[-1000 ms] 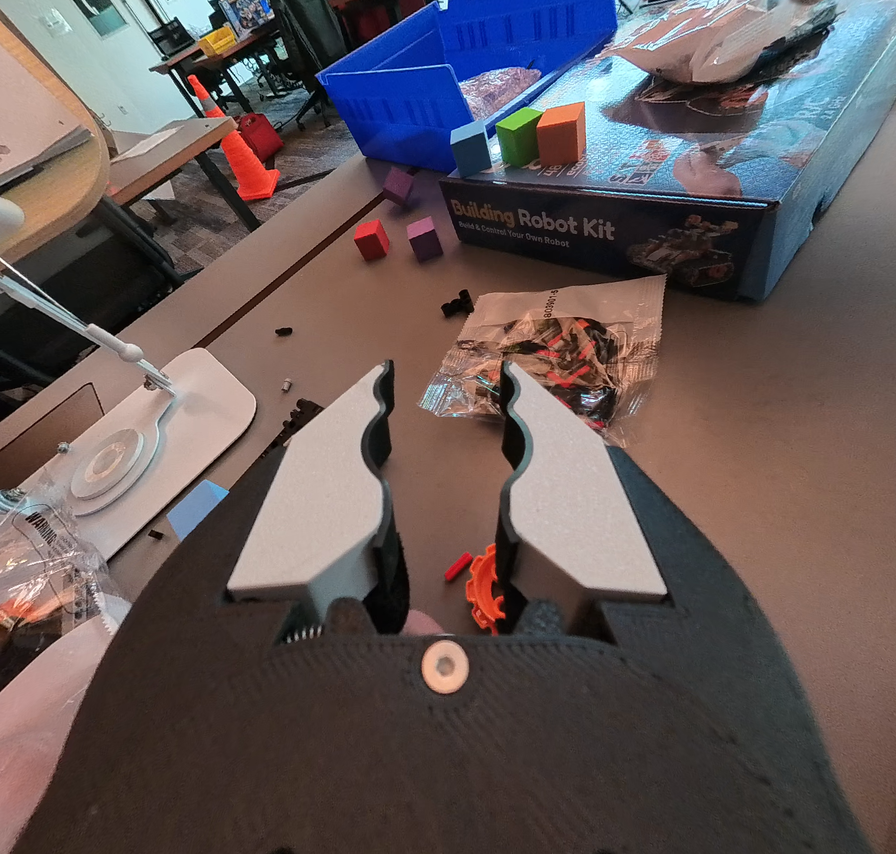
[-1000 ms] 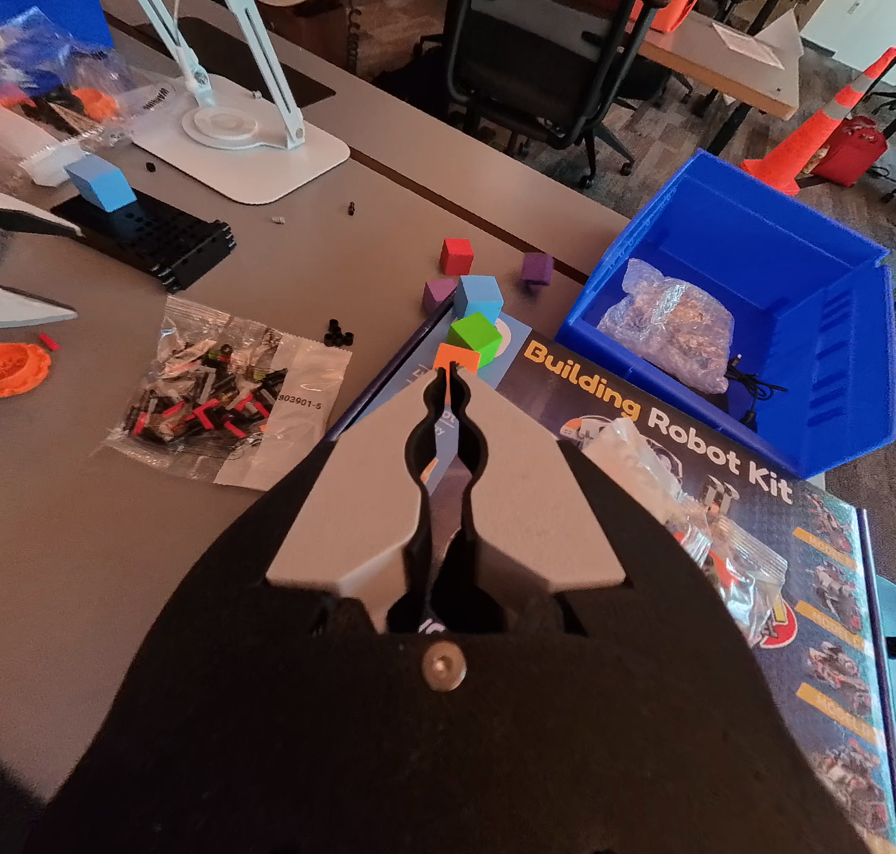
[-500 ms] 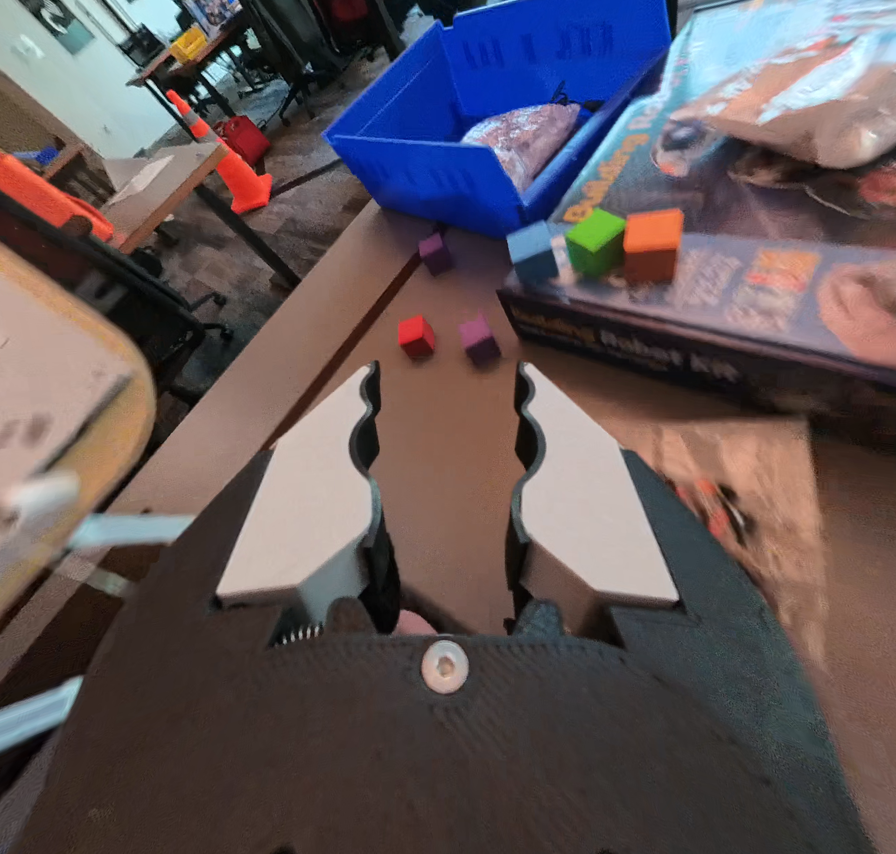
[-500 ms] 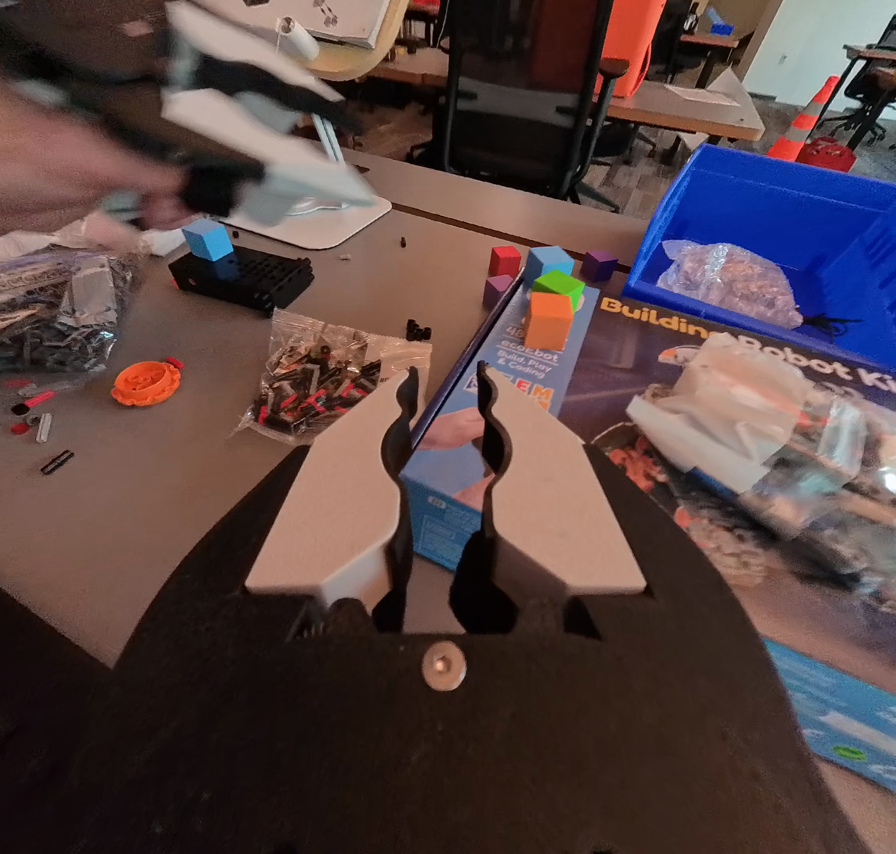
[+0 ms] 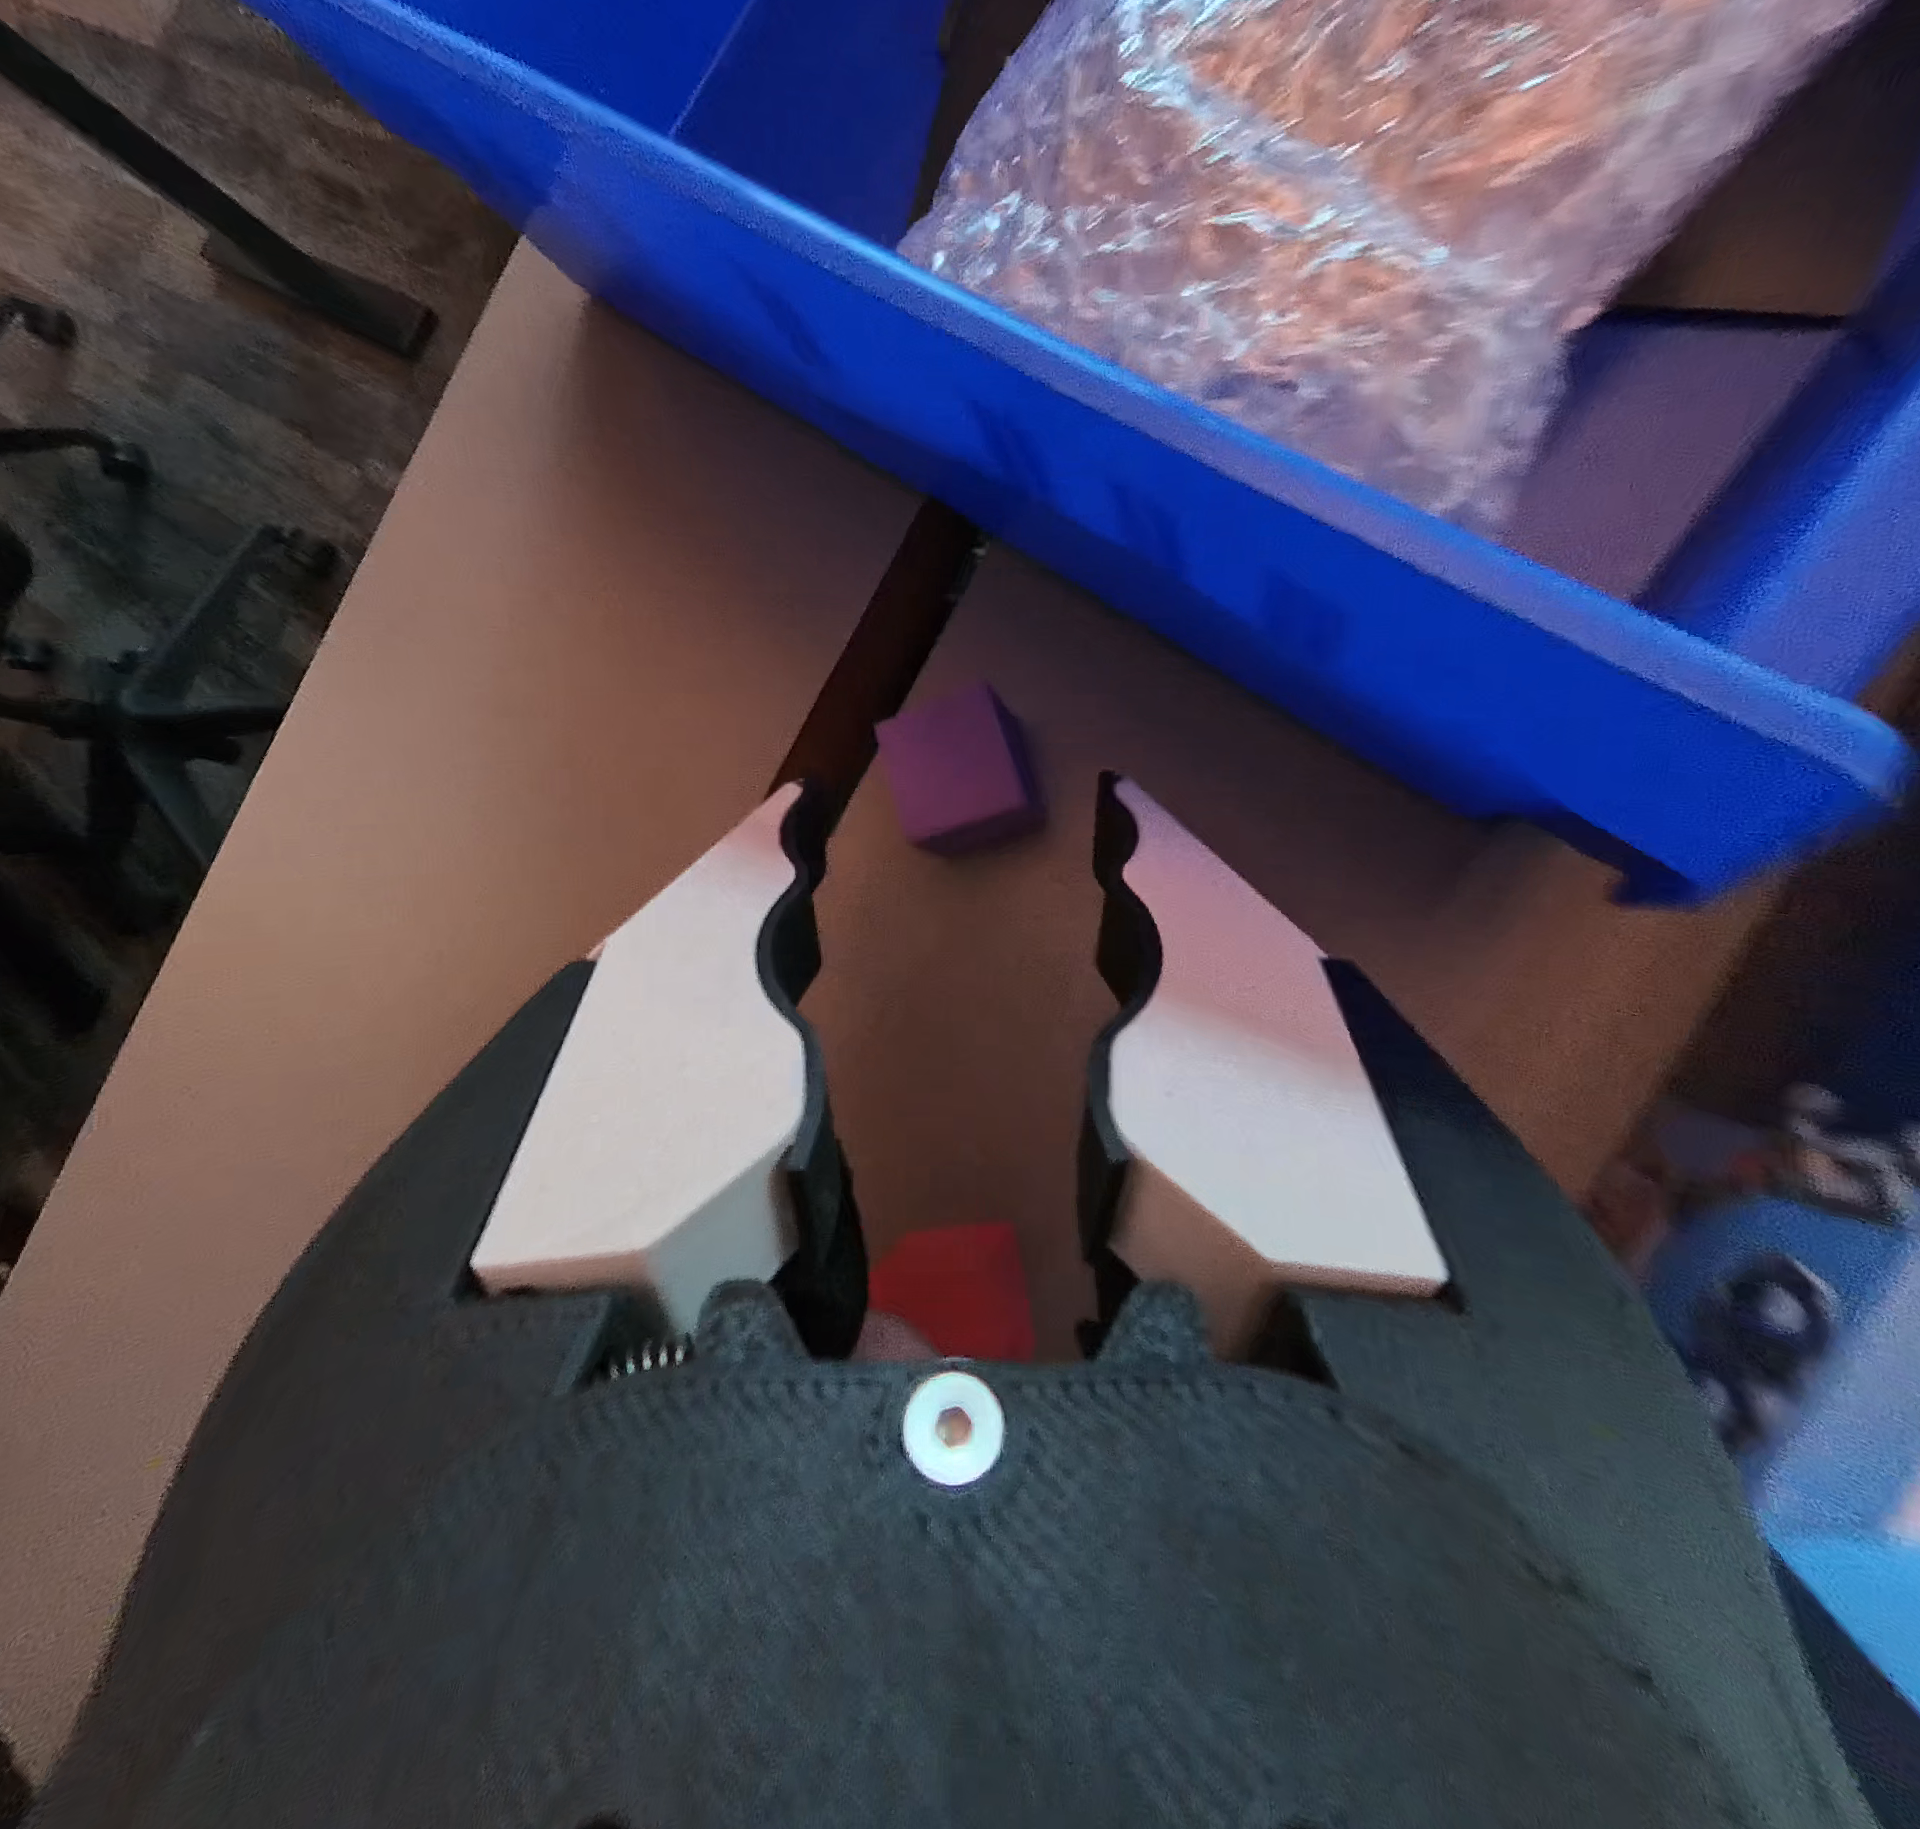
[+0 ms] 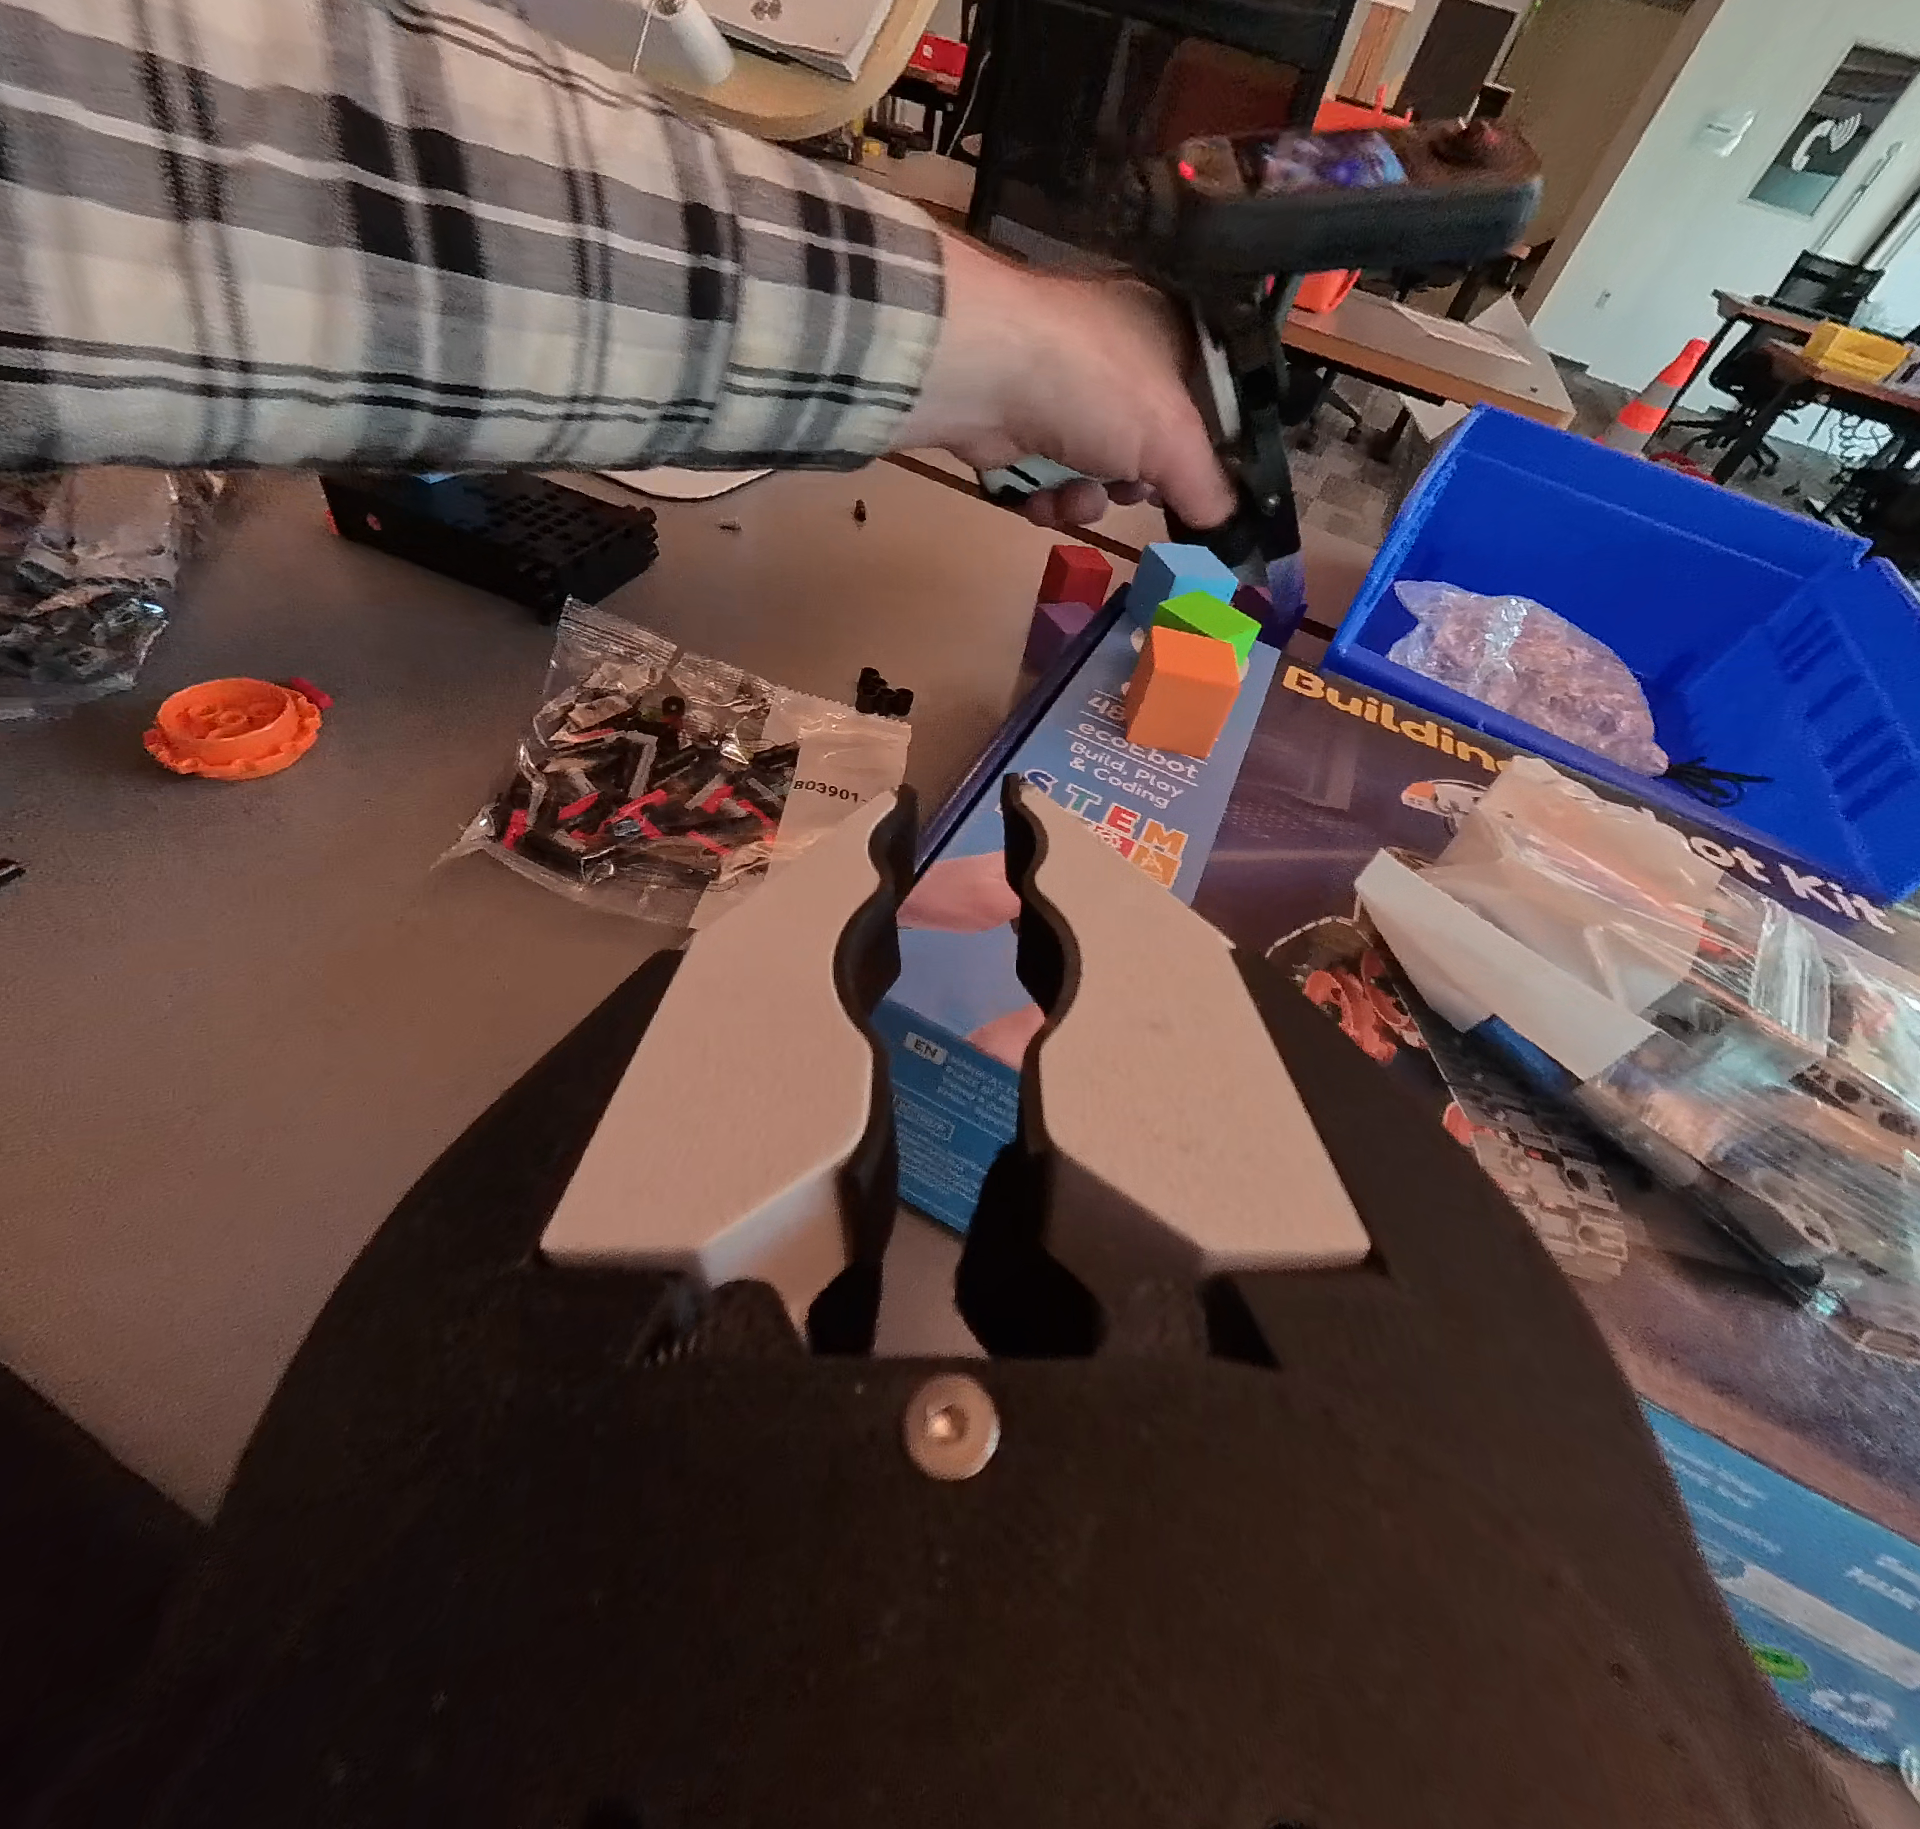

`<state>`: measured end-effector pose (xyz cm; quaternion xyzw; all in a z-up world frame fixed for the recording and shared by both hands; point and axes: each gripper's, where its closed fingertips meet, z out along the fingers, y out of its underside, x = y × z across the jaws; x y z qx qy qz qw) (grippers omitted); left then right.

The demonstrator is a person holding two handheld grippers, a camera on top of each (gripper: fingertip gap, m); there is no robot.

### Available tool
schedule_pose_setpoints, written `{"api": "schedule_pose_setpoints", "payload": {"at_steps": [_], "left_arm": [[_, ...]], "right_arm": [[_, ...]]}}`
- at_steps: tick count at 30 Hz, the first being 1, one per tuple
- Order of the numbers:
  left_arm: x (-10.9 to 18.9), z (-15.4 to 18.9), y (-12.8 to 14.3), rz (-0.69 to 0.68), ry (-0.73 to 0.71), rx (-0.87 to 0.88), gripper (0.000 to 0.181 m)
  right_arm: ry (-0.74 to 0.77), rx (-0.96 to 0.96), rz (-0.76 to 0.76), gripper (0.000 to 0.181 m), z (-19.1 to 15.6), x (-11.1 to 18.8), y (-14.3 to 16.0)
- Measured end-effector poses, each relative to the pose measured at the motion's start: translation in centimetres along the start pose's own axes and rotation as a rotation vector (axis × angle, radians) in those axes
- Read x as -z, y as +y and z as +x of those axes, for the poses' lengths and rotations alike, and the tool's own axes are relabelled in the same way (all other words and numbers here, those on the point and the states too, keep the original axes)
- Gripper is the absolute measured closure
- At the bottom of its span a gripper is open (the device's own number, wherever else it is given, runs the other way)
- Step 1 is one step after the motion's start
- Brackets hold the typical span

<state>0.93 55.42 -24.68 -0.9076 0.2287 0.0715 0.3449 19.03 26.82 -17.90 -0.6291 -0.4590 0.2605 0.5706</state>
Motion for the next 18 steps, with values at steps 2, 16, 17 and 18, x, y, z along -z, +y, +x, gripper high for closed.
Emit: {"api": "schedule_pose_setpoints", "payload": {"at_steps": [2,16,17,18], "left_arm": [[-1.4,-0.4,0.6,-0.062,-0.003,0.006,0.142],[14.3,5.2,-1.2,0.226,0.134,-0.147,0.154],[15.8,6.6,-1.0,0.235,0.180,-0.155,0.154],[16.9,7.6,-0.8,0.237,0.193,-0.177,0.154]], "right_arm": [[-0.006,0.008,0.002,0.166,-0.1,-0.1,0.0],[-0.001,-0.064,0.060,0.167,0.6,0.3,-0.8],[-0.001,-0.067,0.062,0.167,0.6,0.3,-0.9],[0.000,-0.065,0.064,0.167,0.6,0.3,-1.0]]}}
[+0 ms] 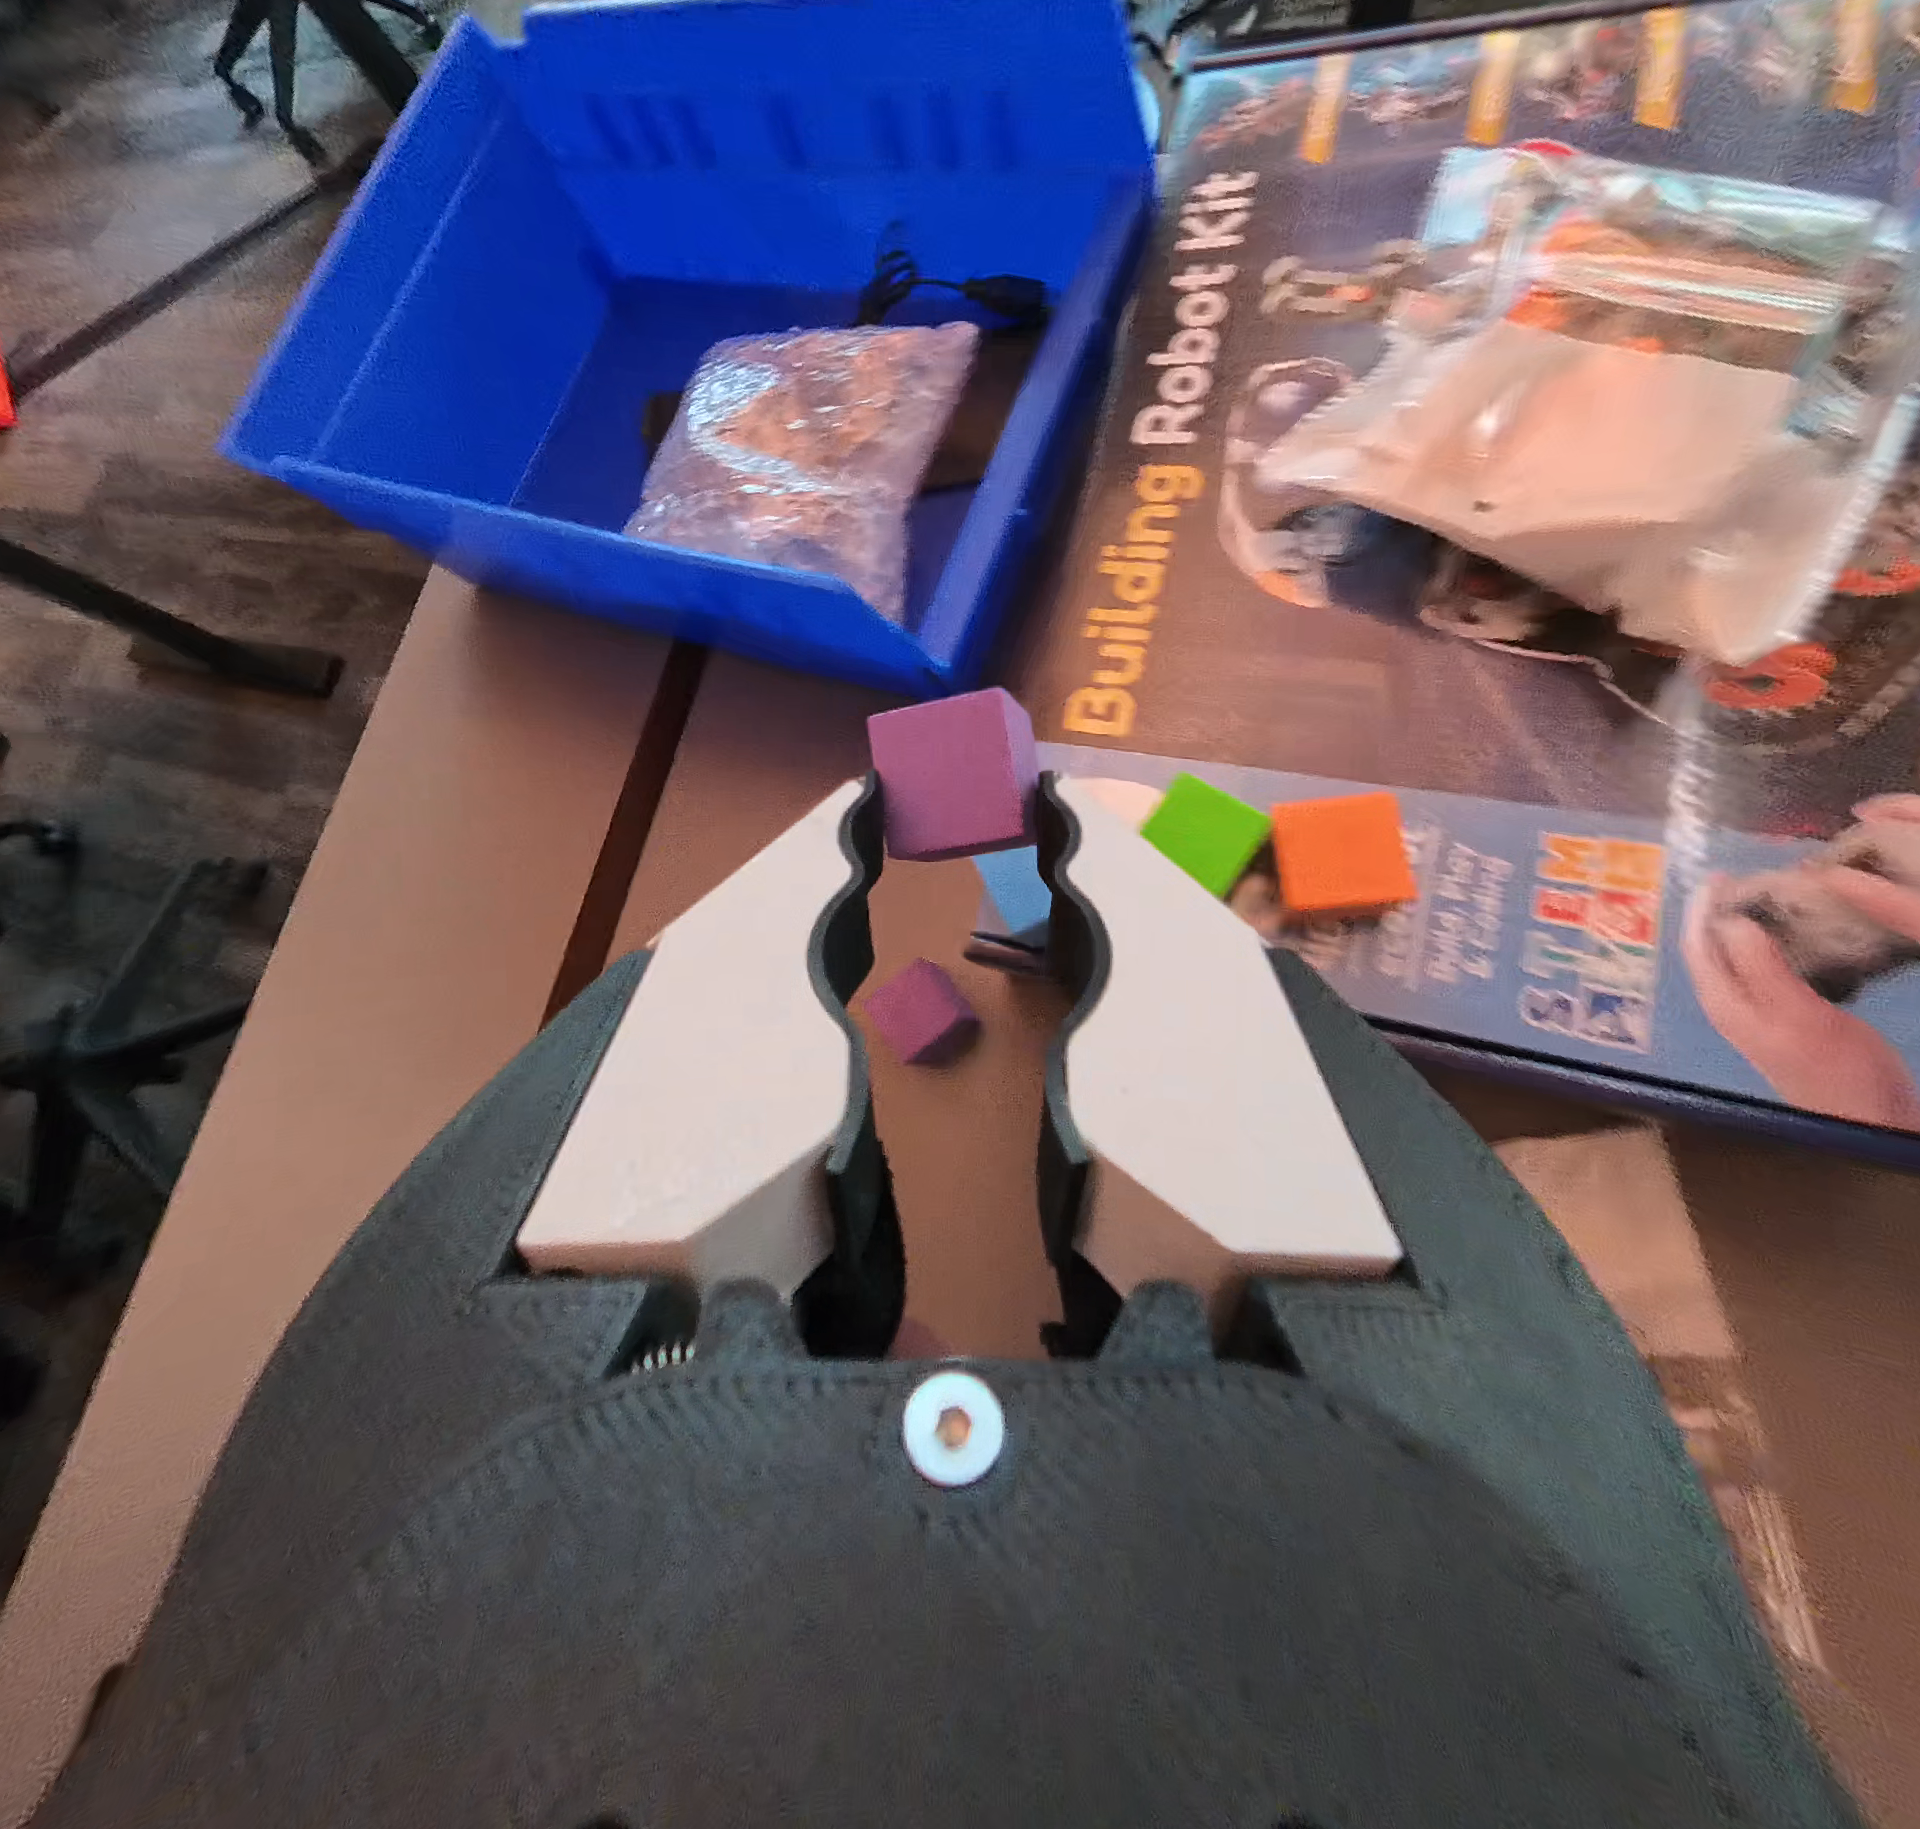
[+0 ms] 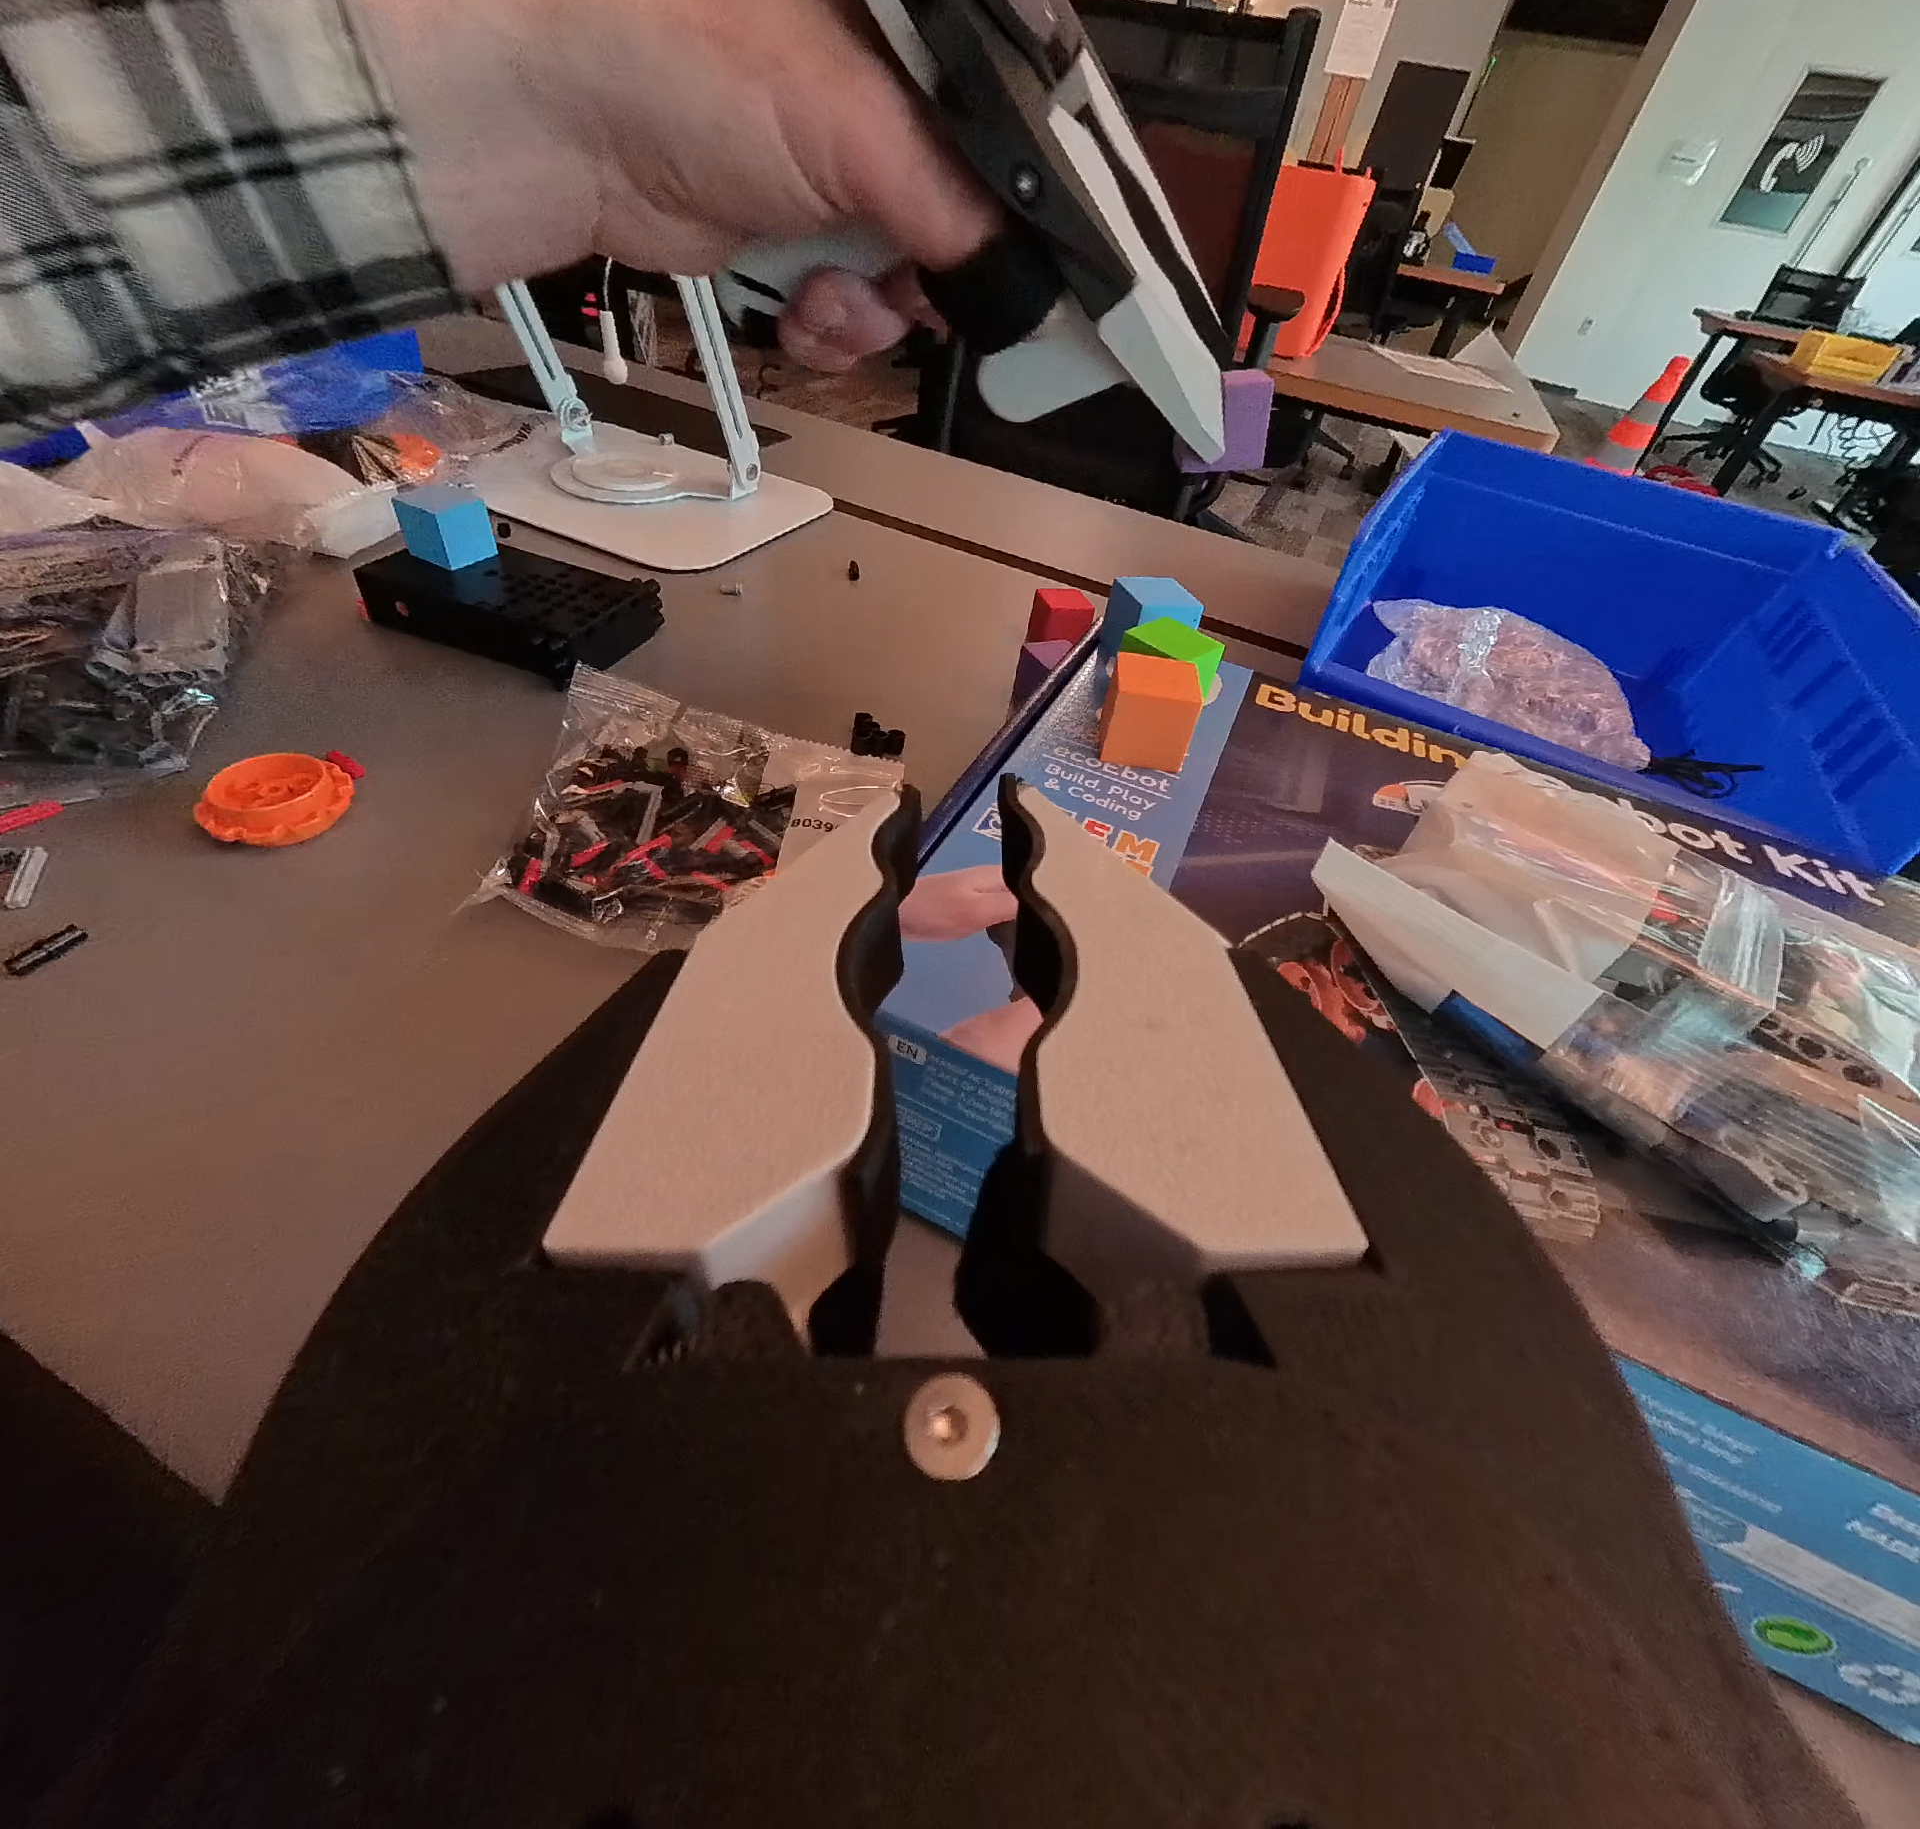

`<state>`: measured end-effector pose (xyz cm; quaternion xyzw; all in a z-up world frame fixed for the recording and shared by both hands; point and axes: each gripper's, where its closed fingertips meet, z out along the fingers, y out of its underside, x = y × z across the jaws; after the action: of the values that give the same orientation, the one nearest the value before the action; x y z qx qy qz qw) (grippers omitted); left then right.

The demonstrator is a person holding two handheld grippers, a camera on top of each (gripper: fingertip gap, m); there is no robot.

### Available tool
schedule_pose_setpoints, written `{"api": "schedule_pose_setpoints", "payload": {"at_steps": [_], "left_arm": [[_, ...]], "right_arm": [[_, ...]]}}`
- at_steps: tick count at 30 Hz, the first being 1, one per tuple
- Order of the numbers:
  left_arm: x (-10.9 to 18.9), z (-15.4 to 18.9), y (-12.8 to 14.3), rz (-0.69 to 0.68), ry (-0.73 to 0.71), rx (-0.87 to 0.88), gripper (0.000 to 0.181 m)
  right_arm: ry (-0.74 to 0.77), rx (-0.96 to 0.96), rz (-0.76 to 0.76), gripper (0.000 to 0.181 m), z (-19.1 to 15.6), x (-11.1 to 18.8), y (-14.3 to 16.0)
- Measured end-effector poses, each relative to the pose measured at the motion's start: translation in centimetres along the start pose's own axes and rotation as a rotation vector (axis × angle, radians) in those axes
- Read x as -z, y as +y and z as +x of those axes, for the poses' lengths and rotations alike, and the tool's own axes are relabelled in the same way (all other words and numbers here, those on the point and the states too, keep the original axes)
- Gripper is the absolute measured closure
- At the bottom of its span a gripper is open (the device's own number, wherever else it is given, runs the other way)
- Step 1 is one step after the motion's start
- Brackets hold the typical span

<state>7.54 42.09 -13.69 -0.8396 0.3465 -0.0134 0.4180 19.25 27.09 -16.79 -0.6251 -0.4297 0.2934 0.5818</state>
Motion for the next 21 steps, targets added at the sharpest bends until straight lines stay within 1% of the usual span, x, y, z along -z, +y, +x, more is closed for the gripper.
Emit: {"api": "schedule_pose_setpoints", "payload": {"at_steps": [1,3,7,11,13,14,15,19,21], "left_arm": [[0.4,0.8,0.0,-0.010,-0.002,-0.034,0.154],[0.0,1.5,0.7,-0.066,0.000,-0.054,0.154],[-1.4,2.2,2.4,-0.158,0.056,0.018,0.153],[-2.7,1.8,3.5,-0.204,0.032,0.051,0.142],[-3.0,1.6,3.8,-0.225,0.010,0.044,0.142],[-3.1,1.3,4.1,-0.240,-0.007,0.036,0.138],[-3.2,1.1,4.2,-0.244,-0.019,0.038,0.138],[-4.0,1.3,5.1,-0.245,0.011,0.072,0.149],[-4.3,1.1,5.1,-0.219,0.005,0.072,0.152]], "right_arm": [[0.001,0.005,0.001,0.167,-0.1,0.0,-0.1],[0.007,0.020,-0.002,0.167,-0.2,-0.1,-0.1],[0.019,0.034,-0.015,0.167,-0.2,-0.3,0.0],[0.019,0.028,-0.019,0.168,-0.2,-0.6,0.1],[0.017,0.029,-0.020,0.168,-0.3,-0.7,0.1],[0.015,0.028,-0.020,0.168,-0.3,-0.8,0.1],[0.013,0.024,-0.019,0.168,-0.4,-0.8,0.1],[0.006,0.005,-0.008,0.168,-0.3,-0.9,-0.1],[0.002,0.002,-0.007,0.168,-0.4,-1.0,-0.1]]}}
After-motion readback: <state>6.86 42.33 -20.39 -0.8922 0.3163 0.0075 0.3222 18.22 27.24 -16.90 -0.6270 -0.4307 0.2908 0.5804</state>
